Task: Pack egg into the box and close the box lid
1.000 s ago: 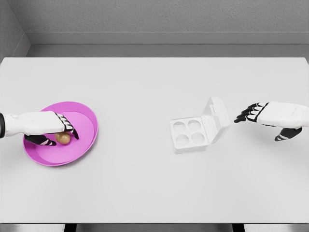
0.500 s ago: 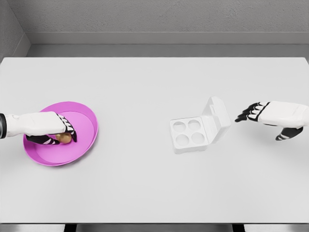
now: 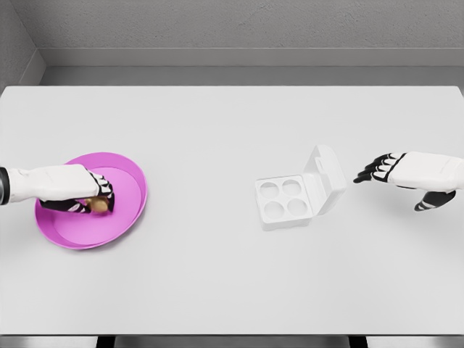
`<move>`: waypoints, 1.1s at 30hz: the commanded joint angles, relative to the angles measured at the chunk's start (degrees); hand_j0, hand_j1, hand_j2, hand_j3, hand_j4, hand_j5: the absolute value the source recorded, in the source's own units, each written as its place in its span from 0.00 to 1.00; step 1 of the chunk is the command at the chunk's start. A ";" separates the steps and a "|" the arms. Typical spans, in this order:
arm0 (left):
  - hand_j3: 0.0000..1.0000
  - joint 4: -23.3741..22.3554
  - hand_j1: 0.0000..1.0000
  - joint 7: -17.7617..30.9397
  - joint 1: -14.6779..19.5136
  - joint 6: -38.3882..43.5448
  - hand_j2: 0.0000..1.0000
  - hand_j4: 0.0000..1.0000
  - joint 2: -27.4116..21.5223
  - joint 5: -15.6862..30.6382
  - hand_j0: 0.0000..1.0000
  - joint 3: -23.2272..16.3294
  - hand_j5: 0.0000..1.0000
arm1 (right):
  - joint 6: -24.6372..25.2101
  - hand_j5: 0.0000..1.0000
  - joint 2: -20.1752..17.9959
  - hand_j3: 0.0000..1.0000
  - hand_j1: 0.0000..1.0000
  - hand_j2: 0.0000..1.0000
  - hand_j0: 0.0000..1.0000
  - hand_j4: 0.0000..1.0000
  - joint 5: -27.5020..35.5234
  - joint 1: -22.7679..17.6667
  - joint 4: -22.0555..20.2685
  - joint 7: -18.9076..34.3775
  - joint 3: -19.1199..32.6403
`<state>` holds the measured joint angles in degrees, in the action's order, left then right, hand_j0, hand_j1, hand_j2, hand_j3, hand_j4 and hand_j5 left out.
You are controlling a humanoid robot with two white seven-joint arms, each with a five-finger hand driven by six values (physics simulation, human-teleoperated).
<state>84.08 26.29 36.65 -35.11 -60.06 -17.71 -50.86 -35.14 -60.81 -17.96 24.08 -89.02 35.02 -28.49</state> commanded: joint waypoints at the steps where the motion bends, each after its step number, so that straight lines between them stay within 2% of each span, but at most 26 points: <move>1: 0.38 1.17 0.38 -0.10 0.00 0.11 0.38 0.38 -0.05 0.39 0.38 0.15 0.38 | 0.14 1.00 -0.10 1.00 1.00 1.00 1.00 1.00 0.29 0.00 -0.01 -0.02 0.02; 5: 0.35 4.33 0.35 -0.19 0.61 0.11 0.35 0.35 0.56 0.57 0.35 0.15 0.35 | 0.14 1.00 -0.10 1.00 1.00 1.00 1.00 1.00 0.21 -0.18 -0.01 -0.02 -0.07; 13: 0.35 6.00 0.35 -0.27 3.95 0.11 0.35 0.35 4.34 0.92 0.35 0.24 0.35 | 0.14 1.00 -0.02 1.00 1.00 1.00 1.00 1.00 0.21 0.00 -0.19 -0.02 0.02; 19: 0.35 6.09 0.35 -0.19 5.54 0.11 0.35 0.35 9.53 0.83 0.35 0.06 0.35 | 0.14 1.00 -0.02 1.00 1.00 1.00 1.00 1.00 0.21 0.00 -0.19 -0.02 0.02; 23: 0.35 9.61 0.35 -0.19 5.54 0.11 0.35 0.35 10.93 0.83 0.35 0.06 0.35 | 0.14 1.00 -0.02 1.00 1.00 1.00 1.00 1.00 0.29 0.00 -0.19 -0.02 0.02; 33: 0.35 9.61 0.35 -0.10 8.44 0.11 0.35 0.35 19.19 0.66 0.35 -0.73 0.35 | 0.14 1.00 -0.02 1.00 1.00 1.00 1.00 1.00 0.29 0.00 -0.19 -0.02 -0.07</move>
<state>93.65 26.22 45.96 -35.18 -42.75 -17.50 -51.42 -35.14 -60.74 -17.96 24.08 -89.20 35.02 -28.53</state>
